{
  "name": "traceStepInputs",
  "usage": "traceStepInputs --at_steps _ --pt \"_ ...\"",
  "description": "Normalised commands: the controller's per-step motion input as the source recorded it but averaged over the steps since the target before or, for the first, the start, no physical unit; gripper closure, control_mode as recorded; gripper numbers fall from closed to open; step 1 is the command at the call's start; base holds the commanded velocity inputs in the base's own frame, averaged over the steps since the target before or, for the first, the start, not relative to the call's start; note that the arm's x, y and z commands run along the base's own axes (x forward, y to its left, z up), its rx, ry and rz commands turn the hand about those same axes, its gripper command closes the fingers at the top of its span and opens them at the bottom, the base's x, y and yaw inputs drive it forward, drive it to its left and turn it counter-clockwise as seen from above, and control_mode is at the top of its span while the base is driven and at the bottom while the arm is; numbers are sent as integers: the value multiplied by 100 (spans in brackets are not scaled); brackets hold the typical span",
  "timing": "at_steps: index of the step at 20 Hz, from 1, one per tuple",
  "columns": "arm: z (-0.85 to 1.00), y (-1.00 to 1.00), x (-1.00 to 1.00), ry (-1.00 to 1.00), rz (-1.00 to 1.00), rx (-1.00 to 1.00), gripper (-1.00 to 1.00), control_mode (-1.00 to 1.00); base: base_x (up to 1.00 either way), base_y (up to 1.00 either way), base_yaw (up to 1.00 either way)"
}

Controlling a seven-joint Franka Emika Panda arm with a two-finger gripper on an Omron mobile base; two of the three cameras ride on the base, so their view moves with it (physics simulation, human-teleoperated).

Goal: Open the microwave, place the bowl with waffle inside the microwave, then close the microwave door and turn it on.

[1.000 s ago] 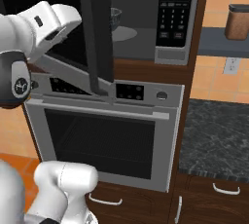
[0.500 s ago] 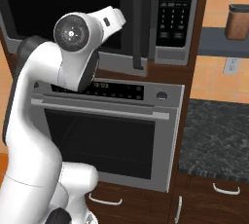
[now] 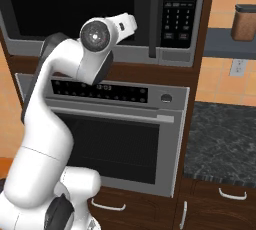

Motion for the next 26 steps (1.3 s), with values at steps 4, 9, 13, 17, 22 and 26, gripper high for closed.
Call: traceStepInputs --at_steps 4,9,13,17,22,26 --pt "-26 0 100 4 0 5 100 -100 0 0 0" --pt "-24 -2 76 2 0 3 100 -100 0 0 0" --pt "18 -3 -91 0 7 7 100 -100 0 0 0" --pt "14 -5 -100 -1 5 4 100 -100 0 0 0" --pt "0 -66 -55 2 0 9 100 -100 0 0 0" --pt "1 -55 -7 0 1 23 100 -100 0 0 0"
